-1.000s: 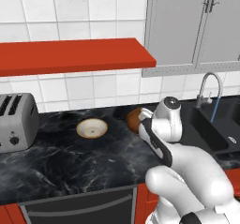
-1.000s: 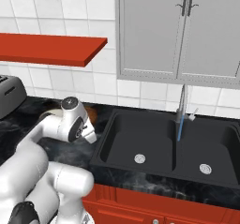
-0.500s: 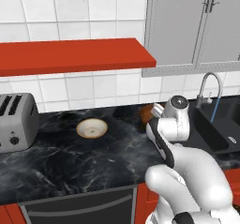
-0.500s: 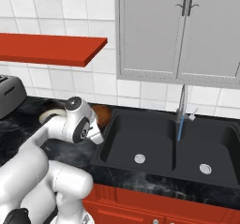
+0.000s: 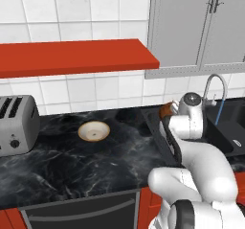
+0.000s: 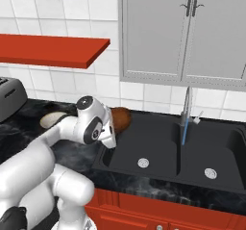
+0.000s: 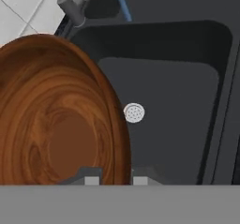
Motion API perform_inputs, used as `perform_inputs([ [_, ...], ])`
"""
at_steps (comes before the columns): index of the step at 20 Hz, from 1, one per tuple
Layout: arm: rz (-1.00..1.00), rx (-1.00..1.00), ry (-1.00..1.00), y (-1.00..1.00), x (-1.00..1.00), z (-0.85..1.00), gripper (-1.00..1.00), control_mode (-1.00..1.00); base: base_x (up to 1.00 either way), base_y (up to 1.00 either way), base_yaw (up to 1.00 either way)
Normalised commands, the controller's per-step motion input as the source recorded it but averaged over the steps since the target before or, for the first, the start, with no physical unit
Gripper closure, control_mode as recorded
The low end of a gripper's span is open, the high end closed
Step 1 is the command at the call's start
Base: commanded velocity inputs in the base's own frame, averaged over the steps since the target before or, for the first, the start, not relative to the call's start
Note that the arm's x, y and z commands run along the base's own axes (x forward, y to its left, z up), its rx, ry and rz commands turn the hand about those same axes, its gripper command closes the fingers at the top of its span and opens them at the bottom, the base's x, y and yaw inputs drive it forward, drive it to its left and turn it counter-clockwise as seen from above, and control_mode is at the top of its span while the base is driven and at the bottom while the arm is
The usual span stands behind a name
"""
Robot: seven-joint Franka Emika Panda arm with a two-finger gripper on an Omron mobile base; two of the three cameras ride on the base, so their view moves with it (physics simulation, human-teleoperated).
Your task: Rinse each bowl for a few seconds and place them down in the sink or on the counter.
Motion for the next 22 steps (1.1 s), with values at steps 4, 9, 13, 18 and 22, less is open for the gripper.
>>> perform_inputs([
  [4, -0.17, 0.07, 0.07, -0.6, 0.0, 0.18, 1.0, -1.0, 0.0, 0.0, 0.0],
  [9, -0.13, 0.13, 0.1, -0.61, 0.01, 0.26, 1.0, -1.0, 0.0, 0.0, 0.0],
  [13, -0.11, 0.13, 0.09, -0.53, 0.0, 0.21, 1.0, -1.0, 0.0, 0.0, 0.0],
  [18, -0.08, 0.04, 0.0, -0.41, 0.0, 0.07, 1.0, -1.0, 0.0, 0.0, 0.0],
  [22, -0.07, 0.02, 0.0, -0.31, 0.0, 0.0, 1.0, -1.0, 0.0, 0.0, 0.0],
])
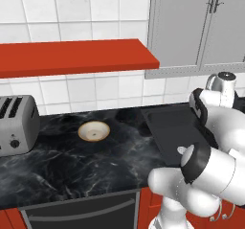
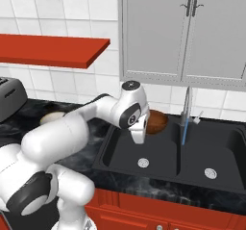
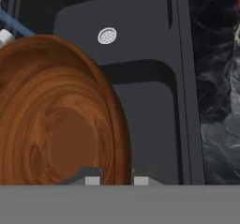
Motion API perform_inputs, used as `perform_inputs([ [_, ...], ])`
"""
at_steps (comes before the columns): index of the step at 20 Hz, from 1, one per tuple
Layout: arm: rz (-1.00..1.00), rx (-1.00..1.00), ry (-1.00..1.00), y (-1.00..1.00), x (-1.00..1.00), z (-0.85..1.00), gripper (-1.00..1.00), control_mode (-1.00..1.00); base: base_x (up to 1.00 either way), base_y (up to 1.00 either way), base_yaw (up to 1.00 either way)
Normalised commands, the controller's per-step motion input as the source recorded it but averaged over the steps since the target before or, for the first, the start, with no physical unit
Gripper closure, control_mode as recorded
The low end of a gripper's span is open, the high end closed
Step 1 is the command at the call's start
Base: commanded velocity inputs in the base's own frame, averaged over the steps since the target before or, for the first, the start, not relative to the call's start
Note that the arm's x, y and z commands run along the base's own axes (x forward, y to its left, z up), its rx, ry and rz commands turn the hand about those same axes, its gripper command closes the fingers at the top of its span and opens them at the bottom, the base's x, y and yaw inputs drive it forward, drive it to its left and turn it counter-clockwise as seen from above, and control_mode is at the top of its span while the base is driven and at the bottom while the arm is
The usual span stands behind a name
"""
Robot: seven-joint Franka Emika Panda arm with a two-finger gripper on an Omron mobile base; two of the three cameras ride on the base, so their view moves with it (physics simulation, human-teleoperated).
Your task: Rinse each bowl for a few seconds and place them down in the sink or on the counter.
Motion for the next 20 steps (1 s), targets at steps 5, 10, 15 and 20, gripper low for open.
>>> perform_inputs([
  [5, -0.05, 0.0, 0.0, -0.2, 0.05, 0.0, 1.0, -1.0, 0.0, 0.0, 0.0],
  [10, -0.03, 0.0, 0.0, -0.23, 0.17, 0.0, 1.0, -1.0, 0.0, 0.0, 0.0],
  [15, -0.02, 0.0, 0.02, -0.19, 0.24, -0.01, 1.0, -1.0, 0.0, 0.0, 0.0],
  [20, -0.01, 0.01, 0.04, -0.21, 0.23, -0.03, 1.0, -1.0, 0.0, 0.0, 0.0],
])
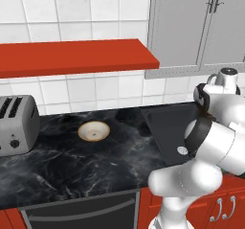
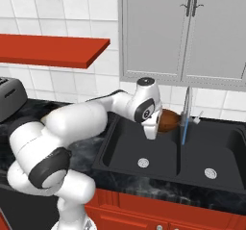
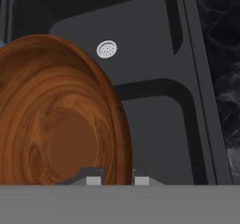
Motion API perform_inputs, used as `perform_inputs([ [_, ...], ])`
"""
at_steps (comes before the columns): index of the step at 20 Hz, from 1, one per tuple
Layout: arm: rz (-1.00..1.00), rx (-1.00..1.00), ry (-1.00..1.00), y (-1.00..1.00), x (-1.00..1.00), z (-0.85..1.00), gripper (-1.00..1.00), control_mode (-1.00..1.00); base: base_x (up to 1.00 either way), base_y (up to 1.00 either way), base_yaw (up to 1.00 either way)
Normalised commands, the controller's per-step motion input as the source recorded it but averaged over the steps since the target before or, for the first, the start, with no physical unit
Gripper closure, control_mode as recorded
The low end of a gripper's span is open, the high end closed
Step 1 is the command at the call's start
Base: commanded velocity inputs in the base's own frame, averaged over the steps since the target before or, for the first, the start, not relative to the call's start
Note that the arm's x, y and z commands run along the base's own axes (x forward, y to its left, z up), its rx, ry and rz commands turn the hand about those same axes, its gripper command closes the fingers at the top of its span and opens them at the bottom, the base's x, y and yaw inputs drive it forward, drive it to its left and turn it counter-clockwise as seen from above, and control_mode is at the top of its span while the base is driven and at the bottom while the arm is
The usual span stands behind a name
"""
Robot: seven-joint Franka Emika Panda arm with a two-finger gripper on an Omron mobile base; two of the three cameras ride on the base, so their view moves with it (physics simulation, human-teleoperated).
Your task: Rinse each bowl for a few seconds and place them down in the sink or on the counter.
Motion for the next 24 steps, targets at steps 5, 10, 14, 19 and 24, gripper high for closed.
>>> perform_inputs([
  [5, 0.0, 0.02, 0.05, -0.16, 0.22, -0.11, 1.0, -1.0, 0.0, 0.0, 0.0],
  [10, 0.0, 0.04, 0.06, -0.1, 0.1, -0.18, 1.0, -1.0, 0.0, 0.0, 0.0],
  [14, 0.0, 0.03, 0.02, -0.1, 0.08, -0.11, 1.0, -1.0, 0.0, 0.0, 0.0],
  [19, 0.0, 0.01, 0.0, -0.15, 0.1, -0.07, 1.0, -1.0, 0.0, 0.0, 0.0],
  [24, 0.0, 0.0, 0.0, -0.05, 0.17, -0.22, 1.0, -1.0, 0.0, 0.0, 0.0],
])
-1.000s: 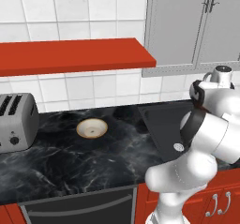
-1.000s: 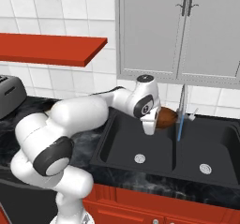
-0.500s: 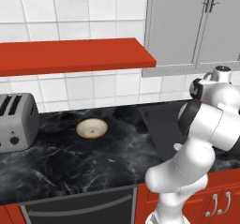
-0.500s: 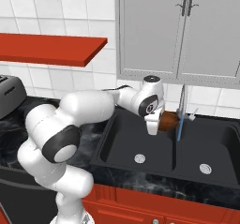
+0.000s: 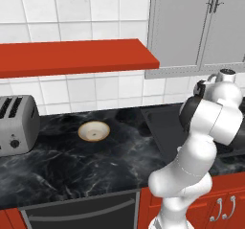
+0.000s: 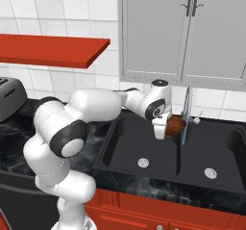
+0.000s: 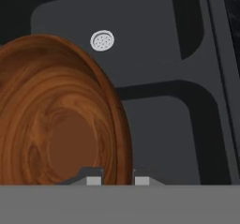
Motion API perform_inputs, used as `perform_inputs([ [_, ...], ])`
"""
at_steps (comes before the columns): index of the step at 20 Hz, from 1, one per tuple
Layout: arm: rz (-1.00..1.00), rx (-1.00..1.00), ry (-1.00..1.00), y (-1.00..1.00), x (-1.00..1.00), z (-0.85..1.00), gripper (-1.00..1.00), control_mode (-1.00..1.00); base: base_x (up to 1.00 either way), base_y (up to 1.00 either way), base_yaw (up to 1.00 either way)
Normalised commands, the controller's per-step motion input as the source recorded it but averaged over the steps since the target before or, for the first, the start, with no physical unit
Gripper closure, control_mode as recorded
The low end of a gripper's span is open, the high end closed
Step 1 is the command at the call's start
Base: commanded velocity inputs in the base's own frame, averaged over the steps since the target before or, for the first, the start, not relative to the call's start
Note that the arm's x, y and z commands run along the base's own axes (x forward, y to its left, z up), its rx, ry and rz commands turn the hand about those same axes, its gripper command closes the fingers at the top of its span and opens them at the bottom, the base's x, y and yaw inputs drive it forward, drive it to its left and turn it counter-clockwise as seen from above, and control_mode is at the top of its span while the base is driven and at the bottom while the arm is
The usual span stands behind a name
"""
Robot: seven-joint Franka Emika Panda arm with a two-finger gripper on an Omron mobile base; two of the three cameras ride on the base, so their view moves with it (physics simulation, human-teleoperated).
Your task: Rinse each bowl for a few seconds and place them down in the sink or on the counter.
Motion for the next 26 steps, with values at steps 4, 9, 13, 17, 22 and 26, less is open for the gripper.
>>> perform_inputs([
  [4, 0.0, 0.0, 0.0, 0.0, 0.14, -0.4, 1.0, -1.0, 0.0, 0.0, 0.0],
  [9, 0.0, 0.0, 0.0, -0.03, 0.21, -0.31, 1.0, -1.0, 0.0, 0.0, 0.0],
  [13, 0.0, 0.0, -0.03, -0.14, 0.18, -0.2, 1.0, -1.0, 0.0, 0.0, 0.0],
  [17, 0.0, 0.0, -0.04, -0.12, 0.19, -0.18, 1.0, -1.0, 0.0, 0.0, 0.0],
  [22, 0.0, 0.0, -0.04, -0.09, 0.15, -0.12, 1.0, -1.0, 0.0, 0.0, 0.0],
  [26, 0.0, 0.0, -0.06, 0.0, 0.01, 0.0, 1.0, -1.0, 0.0, 0.0, 0.0],
])
